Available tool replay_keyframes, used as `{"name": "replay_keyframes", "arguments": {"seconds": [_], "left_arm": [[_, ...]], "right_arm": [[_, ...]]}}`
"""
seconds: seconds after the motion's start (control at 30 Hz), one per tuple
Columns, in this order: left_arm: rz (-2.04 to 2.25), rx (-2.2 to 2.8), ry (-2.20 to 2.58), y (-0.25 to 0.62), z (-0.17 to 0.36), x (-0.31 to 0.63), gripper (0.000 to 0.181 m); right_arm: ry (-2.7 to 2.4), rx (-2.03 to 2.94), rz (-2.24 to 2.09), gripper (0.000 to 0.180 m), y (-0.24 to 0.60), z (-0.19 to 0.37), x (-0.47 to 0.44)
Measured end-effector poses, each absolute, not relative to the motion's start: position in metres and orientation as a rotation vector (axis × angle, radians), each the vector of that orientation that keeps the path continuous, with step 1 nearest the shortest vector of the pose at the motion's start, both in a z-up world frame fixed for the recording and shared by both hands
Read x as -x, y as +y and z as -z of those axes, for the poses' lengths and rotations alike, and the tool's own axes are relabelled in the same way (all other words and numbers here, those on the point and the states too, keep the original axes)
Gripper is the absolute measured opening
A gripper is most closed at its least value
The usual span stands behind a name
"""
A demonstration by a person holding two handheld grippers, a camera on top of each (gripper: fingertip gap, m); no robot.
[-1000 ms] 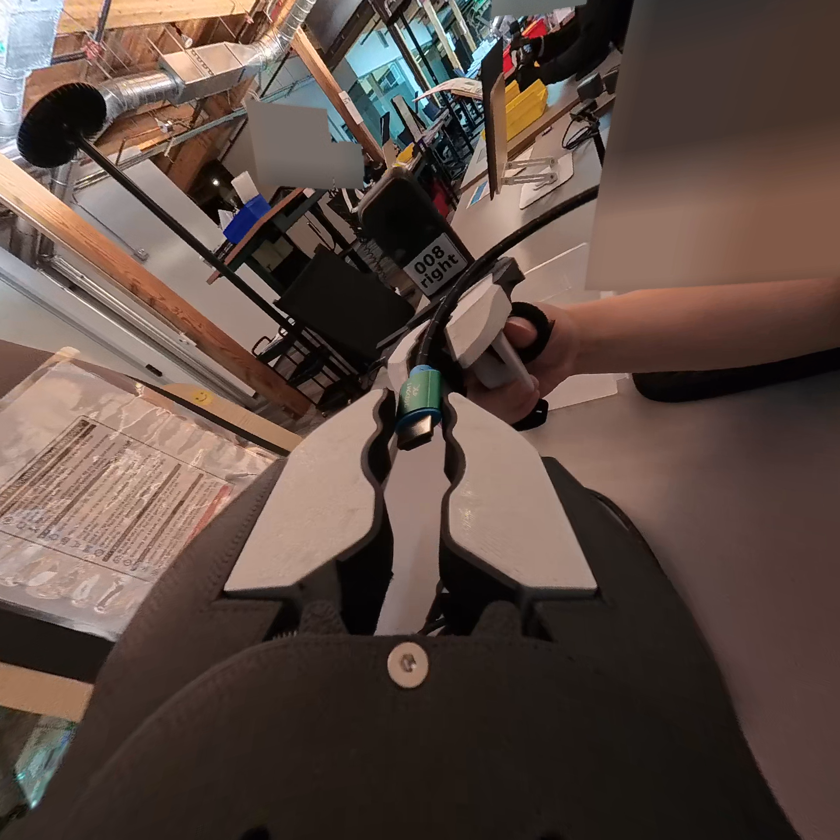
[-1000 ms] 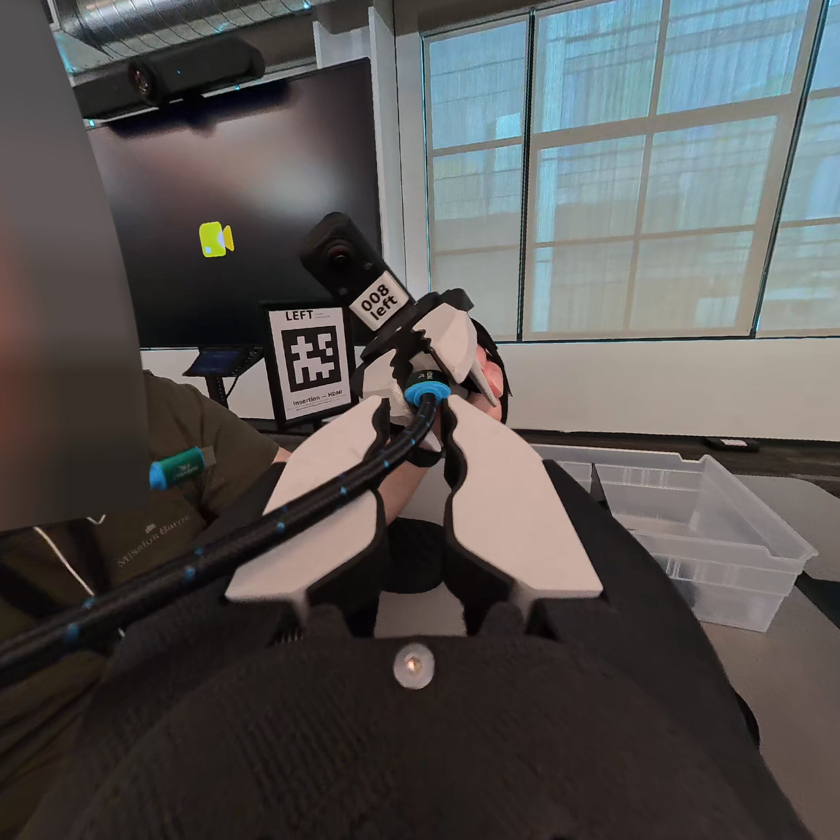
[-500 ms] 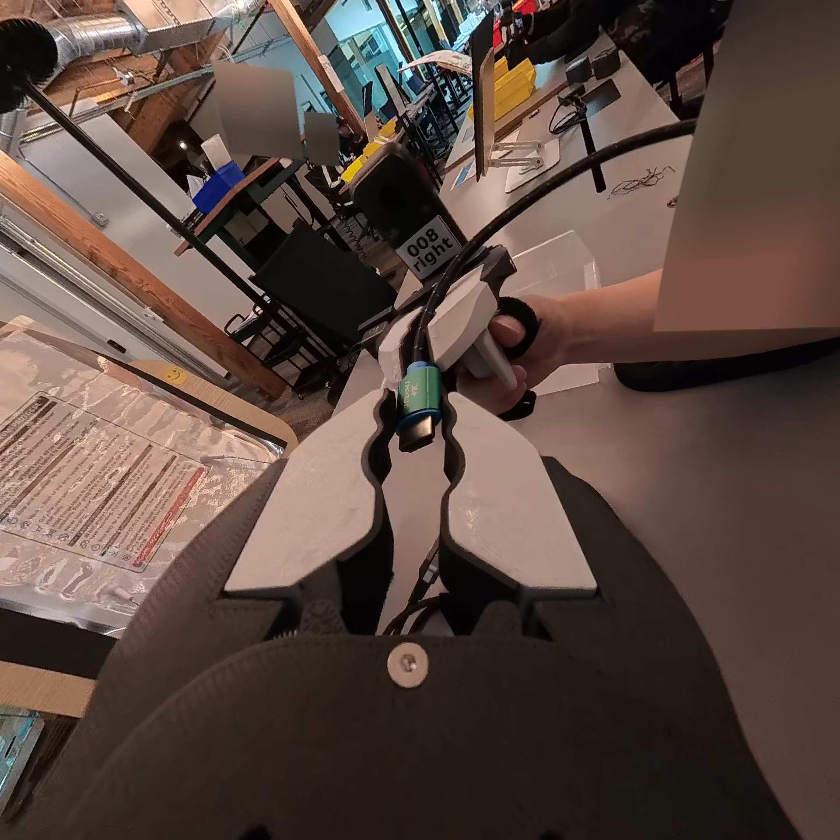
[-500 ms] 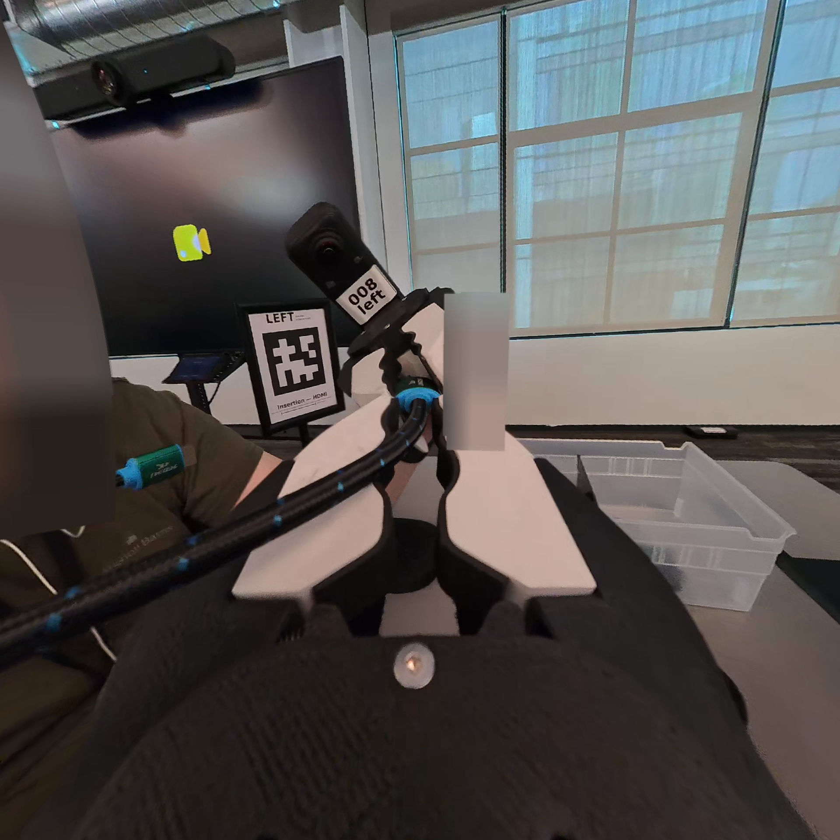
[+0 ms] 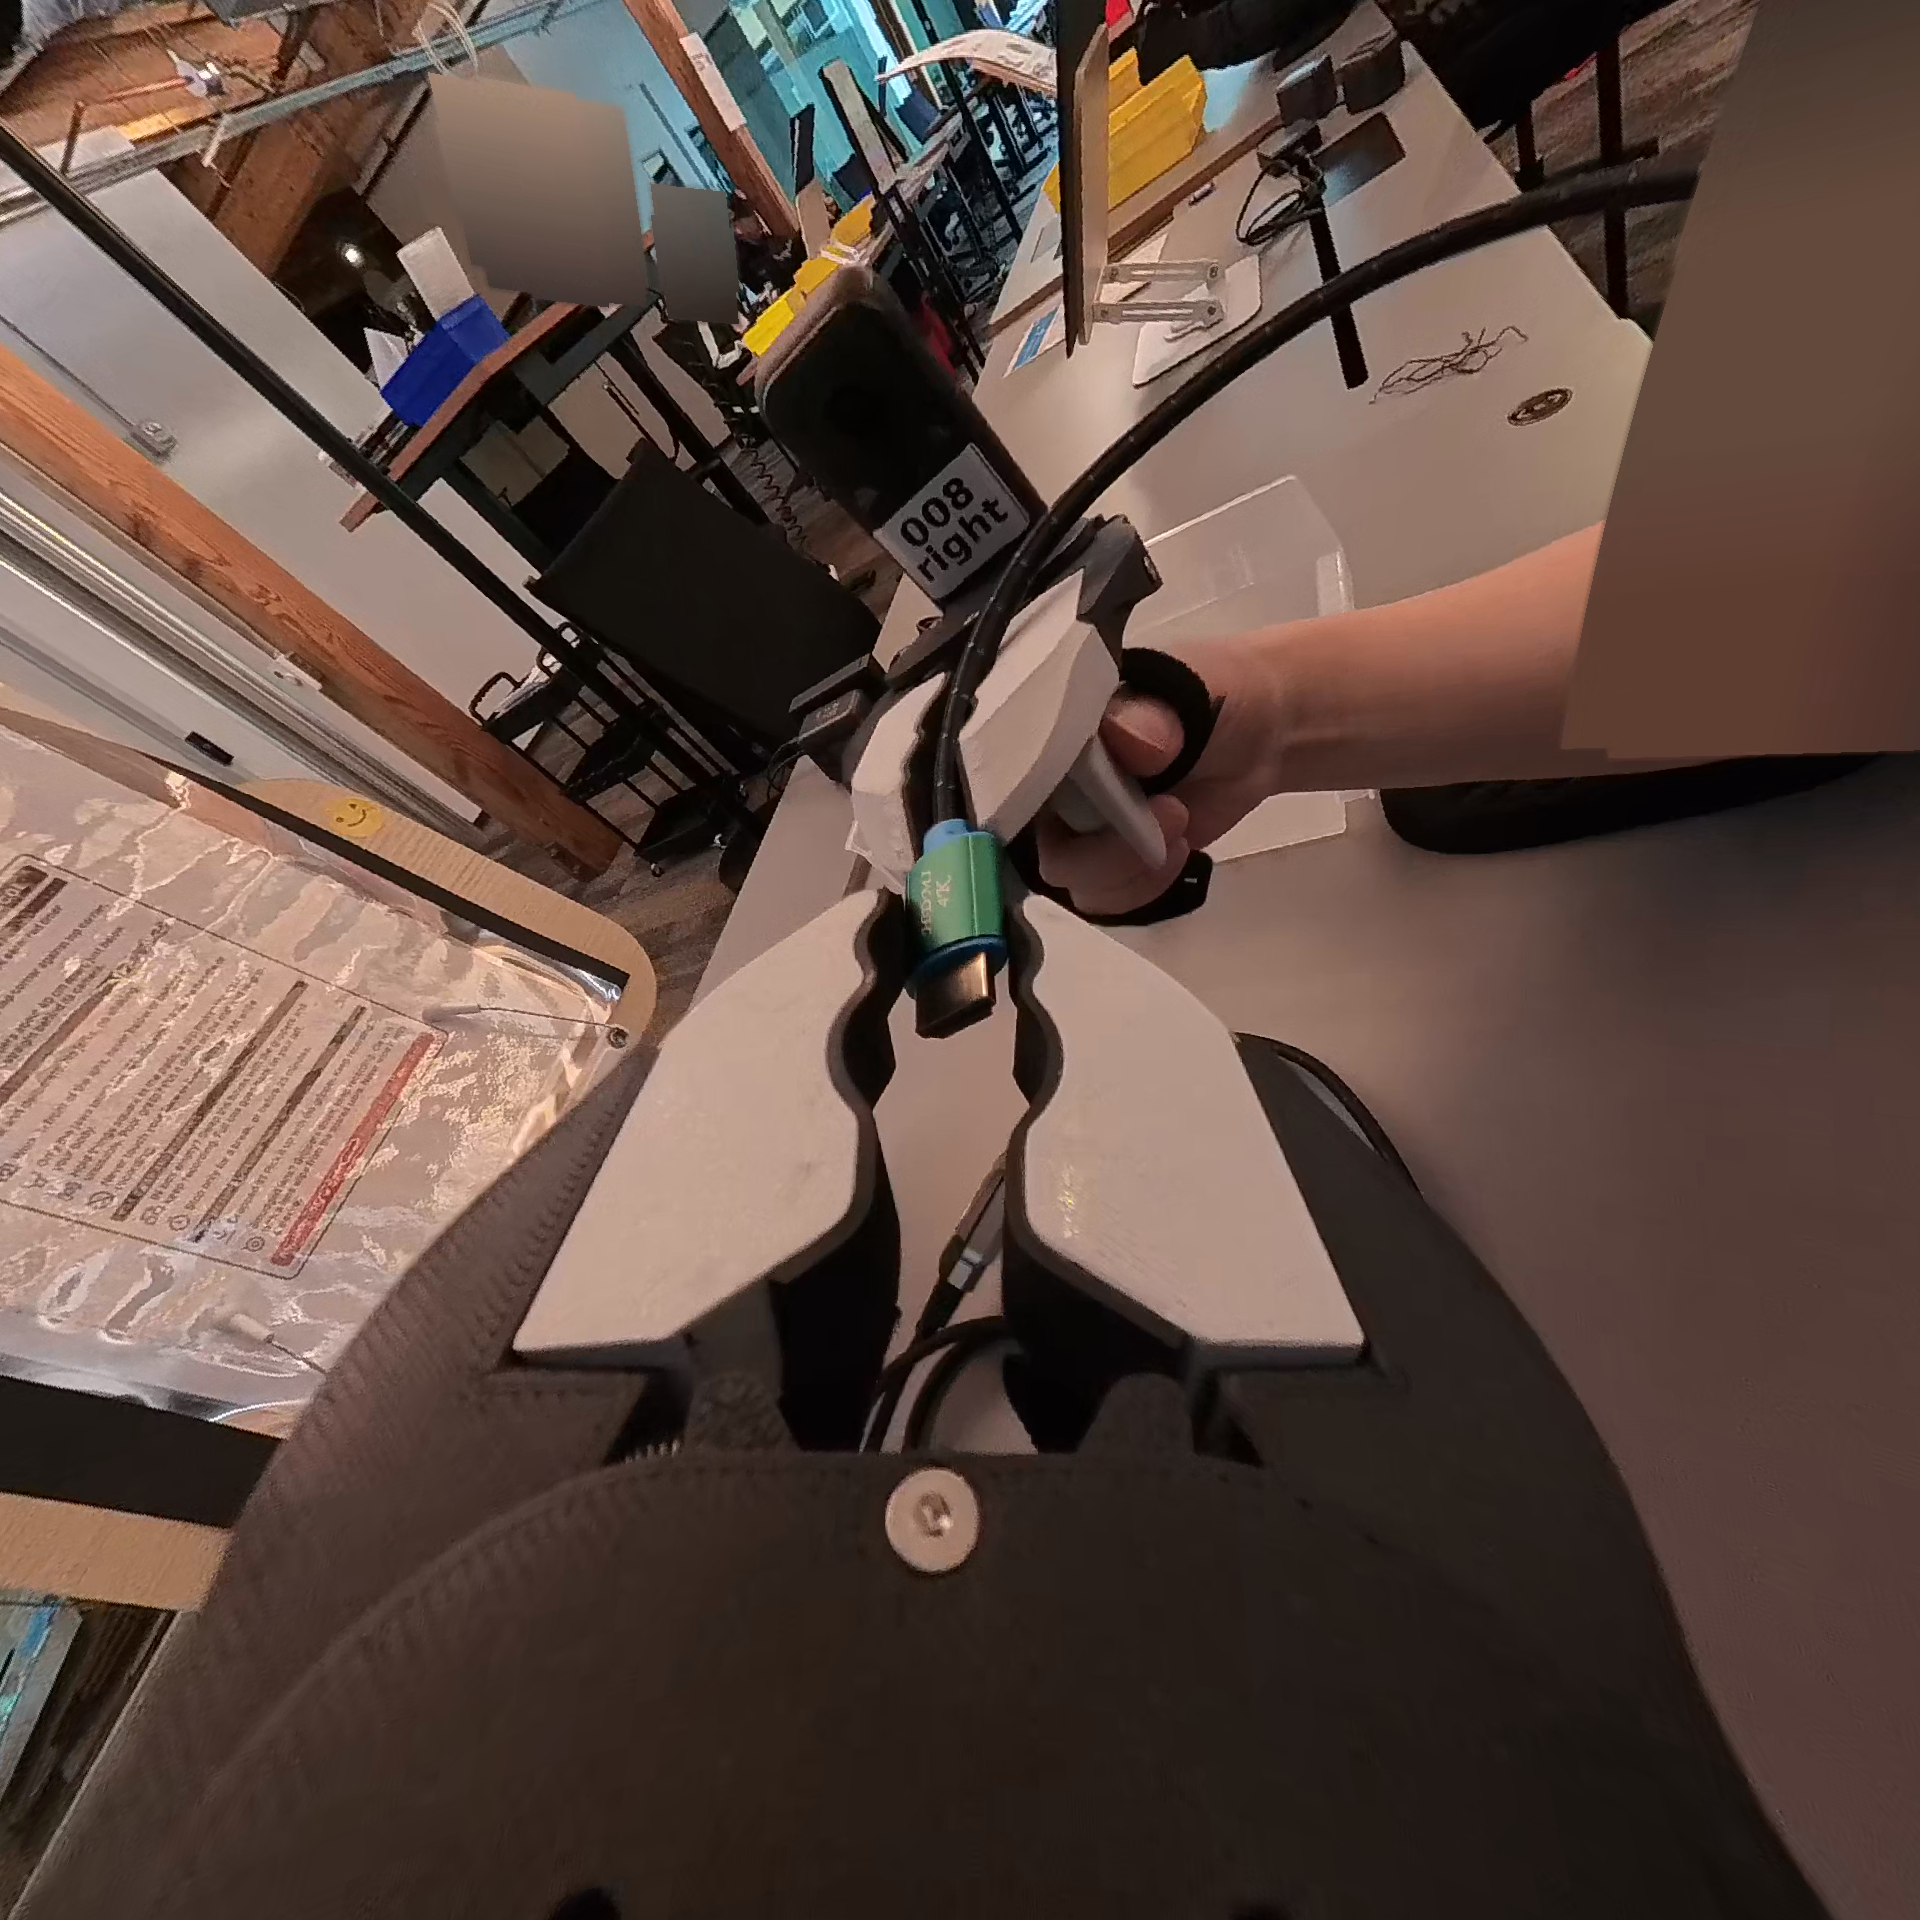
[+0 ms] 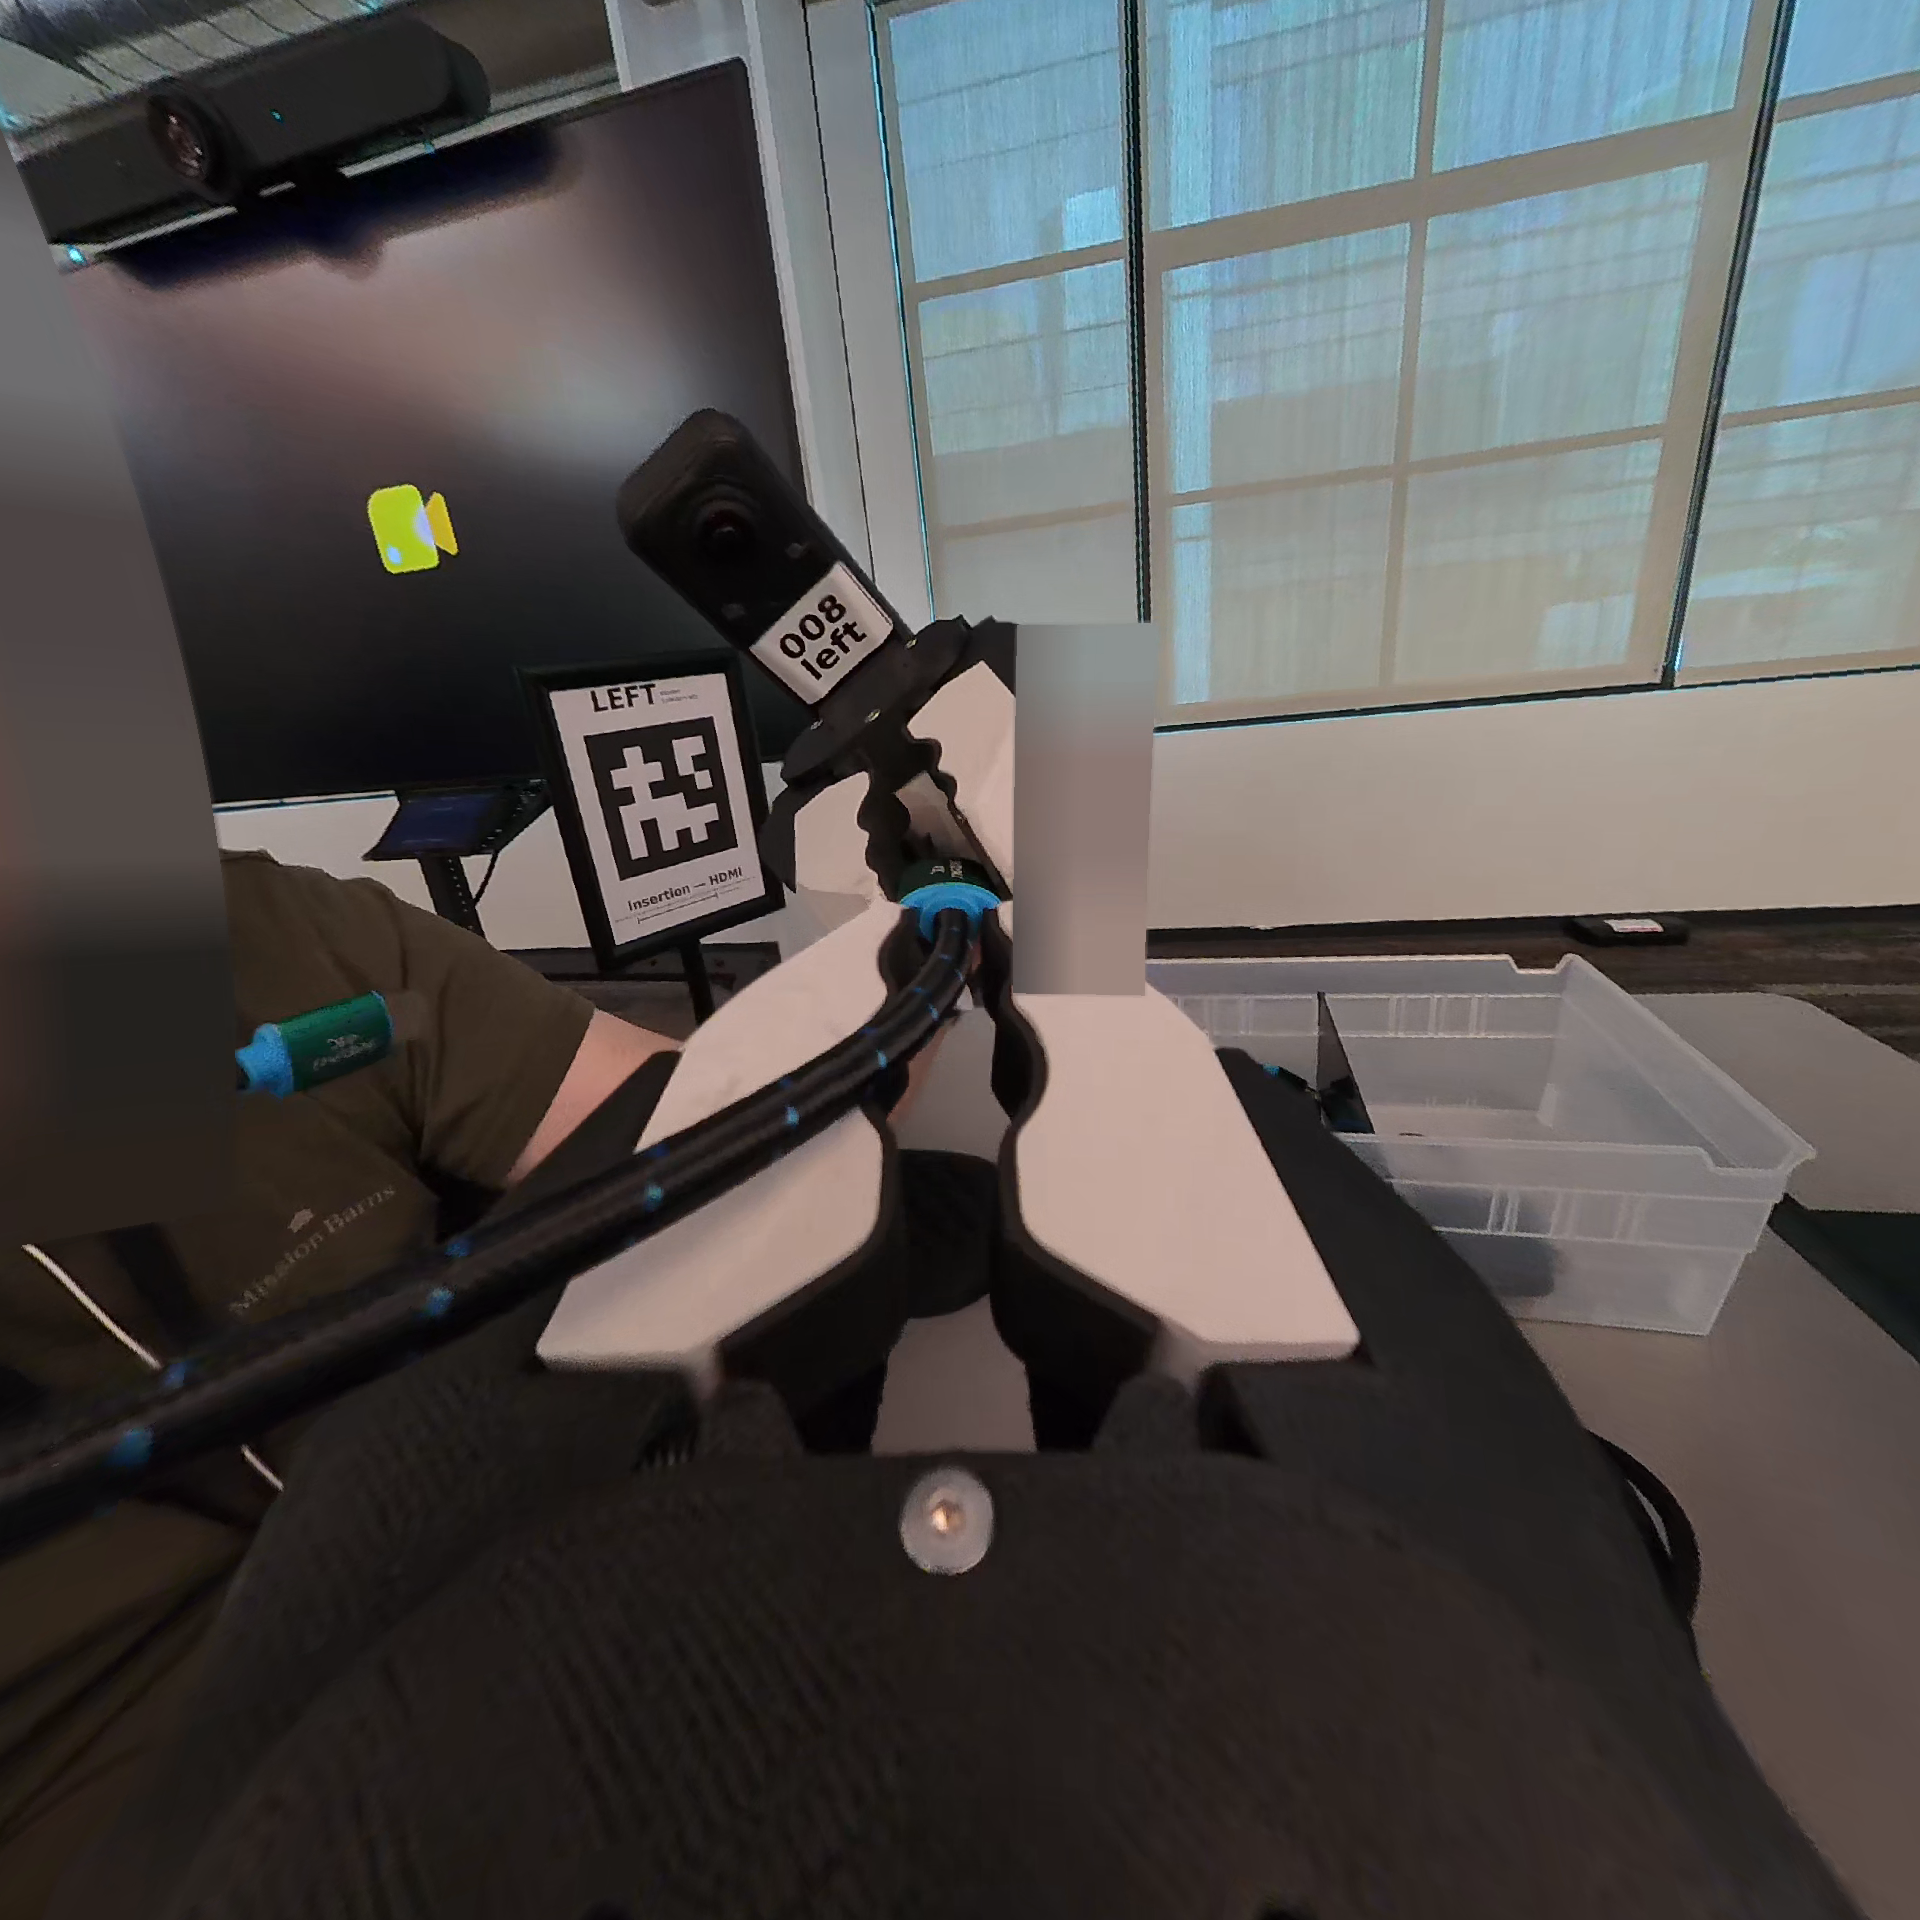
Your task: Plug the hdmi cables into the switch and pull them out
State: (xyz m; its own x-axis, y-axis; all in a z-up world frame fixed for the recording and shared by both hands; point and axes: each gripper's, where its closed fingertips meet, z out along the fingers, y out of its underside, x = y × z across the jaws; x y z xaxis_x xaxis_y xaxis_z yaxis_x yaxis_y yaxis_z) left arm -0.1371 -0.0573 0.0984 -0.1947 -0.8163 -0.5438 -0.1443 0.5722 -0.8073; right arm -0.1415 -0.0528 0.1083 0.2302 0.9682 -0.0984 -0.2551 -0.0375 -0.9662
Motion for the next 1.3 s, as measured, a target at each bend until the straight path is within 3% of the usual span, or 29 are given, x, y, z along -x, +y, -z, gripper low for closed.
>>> {"name": "replay_keyframes", "arguments": {"seconds": [0.2,0.47,0.87,1.3], "left_arm": [[0.785,0.808,1.651,-0.059,-0.101,0.135,0.019],[0.833,1.004,1.593,-0.028,-0.108,0.159,0.050],[0.761,1.131,1.793,-0.014,-0.035,0.124,0.049],[0.054,1.243,2.025,0.034,0.093,0.081,0.058]], "right_arm": [[-0.825,1.184,-1.195,0.011,-0.055,-0.110,0.139],[-0.834,1.208,-1.059,0.011,-0.055,-0.118,0.109],[-0.958,1.156,-0.703,0.011,-0.082,-0.140,0.097],[-0.945,1.083,-0.664,0.011,-0.108,-0.167,0.077]]}}
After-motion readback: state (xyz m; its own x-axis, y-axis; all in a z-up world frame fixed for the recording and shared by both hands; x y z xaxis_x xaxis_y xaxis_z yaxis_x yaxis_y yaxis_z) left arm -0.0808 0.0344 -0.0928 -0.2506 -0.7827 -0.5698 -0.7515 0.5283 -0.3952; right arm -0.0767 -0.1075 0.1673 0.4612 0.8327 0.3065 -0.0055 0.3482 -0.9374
